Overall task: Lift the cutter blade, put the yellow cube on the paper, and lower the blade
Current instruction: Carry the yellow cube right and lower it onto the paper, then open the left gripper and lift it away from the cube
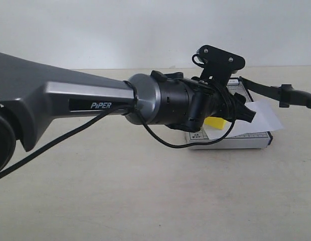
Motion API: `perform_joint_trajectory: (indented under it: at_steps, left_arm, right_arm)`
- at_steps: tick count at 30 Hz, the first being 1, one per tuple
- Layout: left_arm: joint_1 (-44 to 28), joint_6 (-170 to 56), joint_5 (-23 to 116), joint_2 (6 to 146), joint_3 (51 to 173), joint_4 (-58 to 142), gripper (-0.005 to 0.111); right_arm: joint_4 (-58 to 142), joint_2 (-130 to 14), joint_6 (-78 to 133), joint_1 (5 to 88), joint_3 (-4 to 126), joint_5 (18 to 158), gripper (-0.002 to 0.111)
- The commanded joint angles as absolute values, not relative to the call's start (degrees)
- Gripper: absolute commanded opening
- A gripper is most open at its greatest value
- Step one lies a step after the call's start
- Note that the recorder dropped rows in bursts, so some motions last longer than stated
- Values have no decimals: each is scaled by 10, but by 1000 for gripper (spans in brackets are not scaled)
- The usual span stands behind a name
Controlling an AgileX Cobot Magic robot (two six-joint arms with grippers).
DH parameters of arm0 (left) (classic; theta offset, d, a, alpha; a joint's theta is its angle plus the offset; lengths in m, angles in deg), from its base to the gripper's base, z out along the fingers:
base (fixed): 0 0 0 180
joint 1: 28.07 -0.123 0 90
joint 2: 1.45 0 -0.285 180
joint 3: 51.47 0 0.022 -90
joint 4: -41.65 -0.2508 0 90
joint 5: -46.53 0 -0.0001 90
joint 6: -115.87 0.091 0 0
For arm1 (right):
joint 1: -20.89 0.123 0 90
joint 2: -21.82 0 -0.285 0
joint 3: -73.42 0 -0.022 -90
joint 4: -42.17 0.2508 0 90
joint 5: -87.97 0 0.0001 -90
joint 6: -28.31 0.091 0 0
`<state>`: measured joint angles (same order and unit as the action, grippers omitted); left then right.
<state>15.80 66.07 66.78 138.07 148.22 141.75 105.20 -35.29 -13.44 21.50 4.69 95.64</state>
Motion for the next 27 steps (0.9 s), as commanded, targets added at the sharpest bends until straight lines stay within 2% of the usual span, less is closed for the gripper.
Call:
perform_joint_trajectory:
  at_steps: [1,16,22,27]
  left_arm:
    - [158,655,659,1378,1486,1416,67]
    - [159,690,661,1299,1487,1416,67]
    - [175,738,699,1182,1459,1416,67]
    - [193,769,765,1054,1384,1416,67]
  right_arm:
    - [1048,-352,-138,215,44,959,0]
    - [1048,-352,-138,215,44,959,0]
    - [1048,-352,-138,215,44,959,0]
    - [1048,-352,-138,215,44,978,0]
